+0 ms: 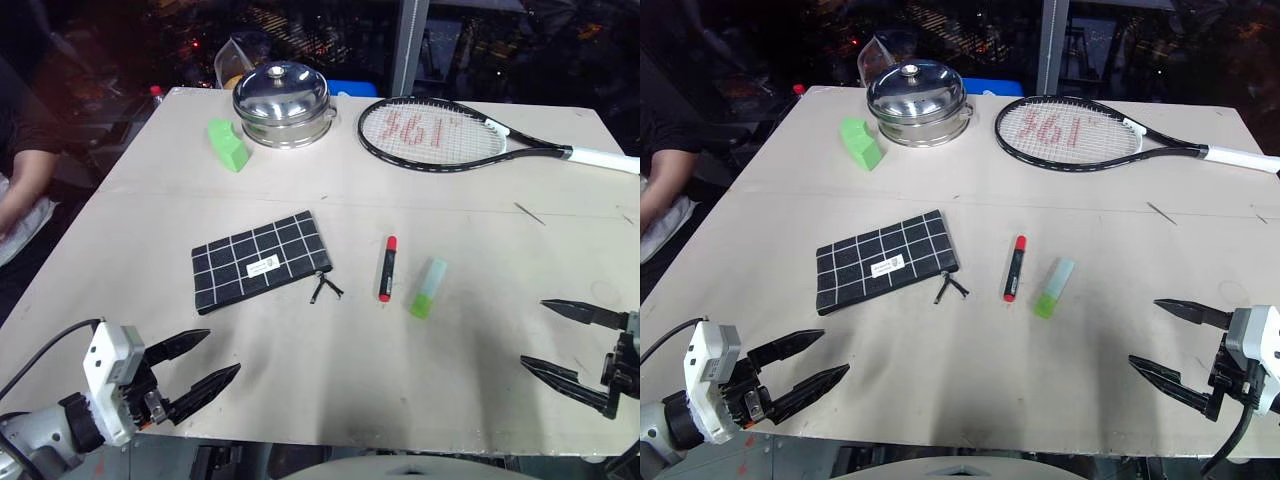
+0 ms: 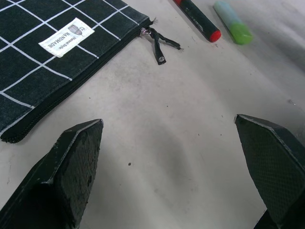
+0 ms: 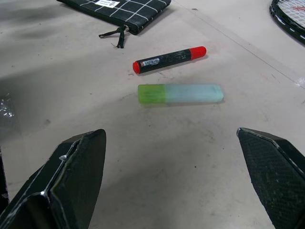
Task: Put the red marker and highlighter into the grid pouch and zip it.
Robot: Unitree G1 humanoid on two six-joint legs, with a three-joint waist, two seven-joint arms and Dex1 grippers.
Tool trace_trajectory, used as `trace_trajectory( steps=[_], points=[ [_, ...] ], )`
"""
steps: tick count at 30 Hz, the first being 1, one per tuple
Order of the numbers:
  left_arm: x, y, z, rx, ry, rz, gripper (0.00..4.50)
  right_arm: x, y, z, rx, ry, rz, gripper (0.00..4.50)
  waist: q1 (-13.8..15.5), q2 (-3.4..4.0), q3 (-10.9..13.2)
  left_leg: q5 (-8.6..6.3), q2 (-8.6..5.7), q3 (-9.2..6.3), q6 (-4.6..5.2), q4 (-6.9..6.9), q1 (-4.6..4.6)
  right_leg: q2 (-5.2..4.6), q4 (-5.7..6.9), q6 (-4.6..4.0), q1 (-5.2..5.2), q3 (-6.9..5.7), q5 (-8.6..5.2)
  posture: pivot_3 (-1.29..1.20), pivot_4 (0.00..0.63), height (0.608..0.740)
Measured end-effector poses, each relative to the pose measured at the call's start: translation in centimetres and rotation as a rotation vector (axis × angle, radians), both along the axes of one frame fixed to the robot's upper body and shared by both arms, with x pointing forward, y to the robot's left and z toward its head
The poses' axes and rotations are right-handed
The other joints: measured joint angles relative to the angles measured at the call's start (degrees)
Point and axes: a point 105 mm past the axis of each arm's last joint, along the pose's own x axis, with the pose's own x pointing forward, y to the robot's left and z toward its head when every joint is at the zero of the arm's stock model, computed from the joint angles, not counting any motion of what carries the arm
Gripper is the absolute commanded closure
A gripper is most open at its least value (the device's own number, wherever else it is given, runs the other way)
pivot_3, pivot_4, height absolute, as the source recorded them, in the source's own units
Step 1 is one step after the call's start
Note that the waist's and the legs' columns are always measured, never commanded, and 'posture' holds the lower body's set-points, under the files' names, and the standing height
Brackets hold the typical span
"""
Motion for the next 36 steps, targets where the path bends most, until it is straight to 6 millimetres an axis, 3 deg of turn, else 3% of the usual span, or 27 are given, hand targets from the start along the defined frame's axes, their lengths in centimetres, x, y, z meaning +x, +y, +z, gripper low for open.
trace_trajectory(
  steps=[3, 6, 9, 13, 17, 19, 20, 25, 33, 36],
  points=[
    [1.2, 0.1, 0.3, -0.024, -0.026, 0.054, 0.00, 0.6, 0.6, 0.2, 0.032, -0.027, -0.007, 0.04, 0.0, 0.01, 0.0, 0.00, 0.00, -0.02, 0.00, 0.00, 0.02, 0.00, 0.02, 0.00, 0.02, 0.00, 0.00, 0.00, 0.150, 0.740],
    [3.3, 0.4, 1.0, -0.039, -0.094, 0.136, 0.00, 1.0, 3.6, 1.3, 0.121, -0.067, 0.077, 0.04, 0.0, 0.06, 0.0, 0.02, 0.00, -0.04, 0.02, 0.02, 0.02, 0.02, 0.08, 0.00, 0.07, 0.00, 0.01, 0.00, 0.150, 0.740],
    [4.3, 2.8, 1.0, 0.207, -0.223, 0.144, 0.00, 0.3, 6.4, 2.9, 0.178, -0.088, 0.214, 0.04, -0.1, -0.02, -0.1, 0.07, 0.02, -0.03, 0.11, -0.02, 0.00, 0.15, 0.02, 0.00, 0.07, 0.00, 0.01, 0.00, 0.150, 0.740],
    [4.0, 5.3, 0.5, 0.556, -0.363, 0.086, 0.00, -0.4, 8.5, 3.6, 0.192, -0.070, 0.337, 0.04, 0.0, -0.06, -0.1, 0.04, 0.01, 0.00, 0.18, -0.06, -0.04, 0.08, -0.07, -0.04, 0.06, 0.02, 0.02, 0.00, 0.150, 0.740],
    [3.3, 7.1, -0.7, 0.803, -0.452, -0.022, 0.00, -0.5, 9.6, 3.4, 0.197, -0.065, 0.392, 0.04, 0.1, -0.08, -0.1, -0.08, 0.02, 0.01, 0.00, -0.07, -0.03, -0.04, -0.06, -0.09, -0.02, 0.00, -0.01, 0.00, 0.150, 0.740],
    [4.7, 8.6, -1.5, 0.960, -0.544, -0.066, 0.00, -0.3, 10.0, 3.2, 0.206, -0.075, 0.400, 0.04, 0.7, -0.09, -0.1, -0.08, 0.00, 0.01, 0.00, -0.06, -0.05, -0.18, -0.05, -0.08, -0.01, -0.13, -0.01, 0.00, 0.150, 0.740],
    [4.8, 8.6, -1.5, 0.964, -0.547, -0.068, 0.00, -0.2, 10.0, 3.2, 0.207, -0.075, 0.400, 0.04, 0.8, -0.09, -0.1, -0.08, 0.00, 0.01, 0.00, -0.06, -0.06, -0.20, -0.05, -0.08, -0.01, -0.14, -0.01, 0.00, 0.150, 0.740],
    [8.9, 7.2, -1.5, 1.054, -0.744, -0.116, 0.00, 0.0, 9.7, 2.7, 0.193, -0.084, 0.374, 0.04, 1.6, 0.11, -0.3, -0.03, -0.01, 0.15, 0.13, -0.04, -0.04, -0.32, -0.03, -0.11, 0.07, -0.17, 0.04, 0.00, 0.150, 0.740],
    [13.9, 3.5, -1.8, 1.024, -0.892, -0.176, 0.00, -0.2, 9.7, 2.5, 0.207, -0.091, 0.314, 0.04, 2.2, 0.84, -0.7, 0.08, -0.01, 0.20, 0.31, 0.00, -0.01, -0.30, 0.06, 0.21, 0.18, -0.37, 0.13, 0.00, 0.150, 0.740],
    [15.0, 1.7, -1.8, 0.980, -0.913, -0.215, 0.82, -0.5, 10.1, 2.7, 0.215, -0.104, 0.292, 0.00, 2.3, 0.83, -0.8, 0.09, -0.01, 0.21, 0.32, 0.08, -0.03, -0.29, 0.06, 0.23, 0.24, -0.38, 0.14, 0.00, 0.150, 0.740]
  ],
)
